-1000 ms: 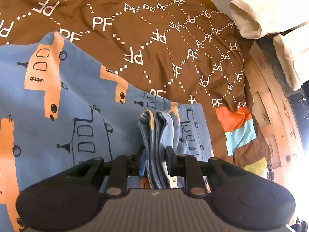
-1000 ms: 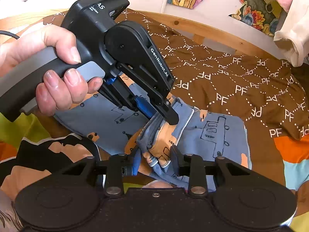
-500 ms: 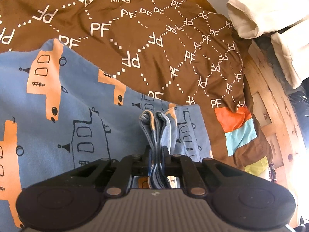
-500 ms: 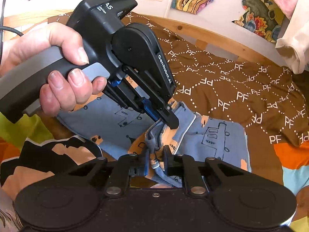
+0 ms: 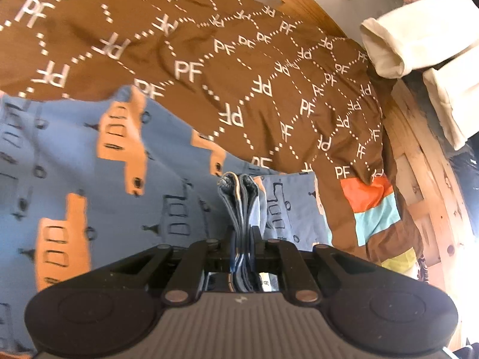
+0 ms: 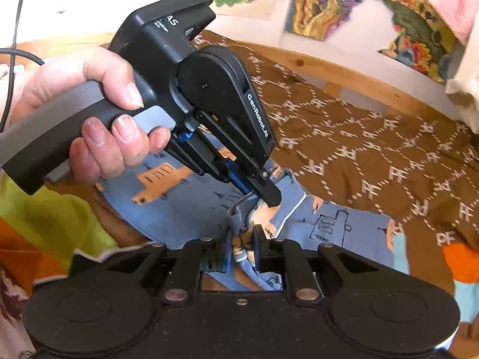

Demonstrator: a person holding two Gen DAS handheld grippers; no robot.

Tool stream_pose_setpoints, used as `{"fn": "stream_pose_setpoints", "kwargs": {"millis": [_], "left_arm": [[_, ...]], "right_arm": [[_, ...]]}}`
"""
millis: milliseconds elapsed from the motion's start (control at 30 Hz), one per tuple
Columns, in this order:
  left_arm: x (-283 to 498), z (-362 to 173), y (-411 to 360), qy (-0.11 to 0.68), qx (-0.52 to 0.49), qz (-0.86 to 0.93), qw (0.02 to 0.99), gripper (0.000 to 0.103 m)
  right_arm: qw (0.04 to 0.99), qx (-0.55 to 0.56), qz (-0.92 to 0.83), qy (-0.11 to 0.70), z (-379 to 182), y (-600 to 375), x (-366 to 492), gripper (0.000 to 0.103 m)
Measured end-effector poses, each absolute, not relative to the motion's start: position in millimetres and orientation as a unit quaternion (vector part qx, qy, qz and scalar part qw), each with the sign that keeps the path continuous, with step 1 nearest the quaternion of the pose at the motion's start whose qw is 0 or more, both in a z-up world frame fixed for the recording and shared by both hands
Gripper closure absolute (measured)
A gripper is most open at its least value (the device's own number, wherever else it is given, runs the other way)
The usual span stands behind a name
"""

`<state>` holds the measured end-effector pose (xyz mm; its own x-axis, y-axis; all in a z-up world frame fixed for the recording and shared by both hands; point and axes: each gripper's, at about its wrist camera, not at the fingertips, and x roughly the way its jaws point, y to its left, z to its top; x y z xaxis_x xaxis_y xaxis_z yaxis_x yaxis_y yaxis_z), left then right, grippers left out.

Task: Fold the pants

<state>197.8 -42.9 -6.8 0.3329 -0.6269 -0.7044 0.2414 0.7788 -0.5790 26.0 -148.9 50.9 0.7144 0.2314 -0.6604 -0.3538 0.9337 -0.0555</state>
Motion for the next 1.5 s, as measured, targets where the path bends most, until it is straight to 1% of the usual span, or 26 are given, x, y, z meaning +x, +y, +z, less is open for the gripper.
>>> {"fn": "stream_pose_setpoints", "kwargs": {"millis": [133, 433, 667, 700, 767, 800, 833, 867, 900, 933, 967, 1033, 1100, 1133, 1167, 1200, 1233, 1367, 1467, 1500], "left_arm": [[196.3, -0.7, -27.9, 0.51, -0.173, -0.261, 0.801, 0.094], [198.5, -5.4, 3.9, 0.518, -0.148, -0.238, 0.808, 0.094], [199.4, -19.1, 17.5, 0.519, -0.16, -0.234, 0.806, 0.093], [199.9, -21.5, 18.1, 0.522, -0.16, -0.235, 0.804, 0.091], [200.5, -24.9, 20.6, 0.529, -0.162, -0.22, 0.803, 0.082], [200.3, -24.8, 22.7, 0.529, -0.164, -0.214, 0.804, 0.079], [199.8, -23.9, 24.8, 0.526, -0.169, -0.212, 0.806, 0.077], [199.3, -22.1, 26.2, 0.523, -0.169, -0.209, 0.809, 0.075], [198.5, -19.6, 27.3, 0.518, -0.166, -0.206, 0.813, 0.069], [197.0, -16.1, 27.6, 0.509, -0.161, -0.201, 0.821, 0.065], [196.0, -13.2, 27.8, 0.5, -0.157, -0.197, 0.828, 0.065], [192.2, -5.8, 25.8, 0.478, -0.151, -0.201, 0.841, 0.065], [188.0, -0.8, 17.8, 0.456, -0.145, -0.213, 0.852, 0.063], [186.3, -0.1, 11.1, 0.448, -0.139, -0.215, 0.857, 0.057], [185.2, -0.7, 3.7, 0.44, -0.131, -0.211, 0.863, 0.051], [184.6, -1.3, -3.4, 0.434, -0.121, -0.201, 0.87, 0.036], [184.5, -3.4, -10.4, 0.428, -0.108, -0.184, 0.879, 0.027], [192.8, -19.2, -23.2, 0.43, -0.064, -0.126, 0.892, 0.027], [189.8, -26.3, -25.3, 0.414, -0.039, -0.126, 0.9, 0.027], [188.3, -26.9, -28.8, 0.41, -0.022, -0.123, 0.904, 0.028]], "right_arm": [[0.92, -0.085, 0.187, 0.335, 53.4, -137.6, 31.0, 0.088], [0.906, -0.086, 0.24, 0.337, 48.9, -108.7, 44.0, 0.088], [0.894, -0.096, 0.259, 0.352, 36.3, -94.0, 52.5, 0.088], [0.892, -0.099, 0.26, 0.356, 34.4, -92.6, 52.8, 0.088], [0.886, -0.101, 0.267, 0.366, 30.5, -92.1, 53.2, 0.084], [0.886, -0.102, 0.268, 0.365, 30.5, -93.3, 52.4, 0.077], [0.888, -0.099, 0.268, 0.361, 32.2, -96.5, 50.9, 0.066], [0.891, -0.095, 0.265, 0.355, 34.7, -101.4, 48.9, 0.06], [0.896, -0.093, 0.26, 0.349, 38.0, -107.5, 46.5, 0.048], [0.901, -0.09, 0.252, 0.343, 42.3, -116.2, 43.9, 0.038], [0.907, -0.09, 0.239, 0.336, 45.9, -125.2, 41.8, 0.035], [0.918, -0.107, 0.202, 0.325, 51.2, -141.6, 39.0, 0.022], [0.926, -0.148, 0.15, 0.314, 52.2, -158.2, 42.3, 0.018], [0.927, -0.168, 0.125, 0.311, 50.8, -166.5, 46.9, 0.013], [0.927, -0.19, 0.093, 0.31, 48.7, -175.7, 54.5, 0.011], [0.927, -0.205, 0.067, 0.307, 46.2, -183.9, 62.3, 0.008], [0.928, -0.214, 0.049, 0.301, 42.1, -193.2, 70.2, 0.005], [0.927, -0.232, 0.036, 0.294, 18.0, -217.9, 106.6, 0.005], [0.913, -0.267, 0.042, 0.305, -4.6, -219.8, 126.1, 0.005], [0.905, -0.286, 0.036, 0.313, -12.0, -220.9, 131.1, 0.002]]}}
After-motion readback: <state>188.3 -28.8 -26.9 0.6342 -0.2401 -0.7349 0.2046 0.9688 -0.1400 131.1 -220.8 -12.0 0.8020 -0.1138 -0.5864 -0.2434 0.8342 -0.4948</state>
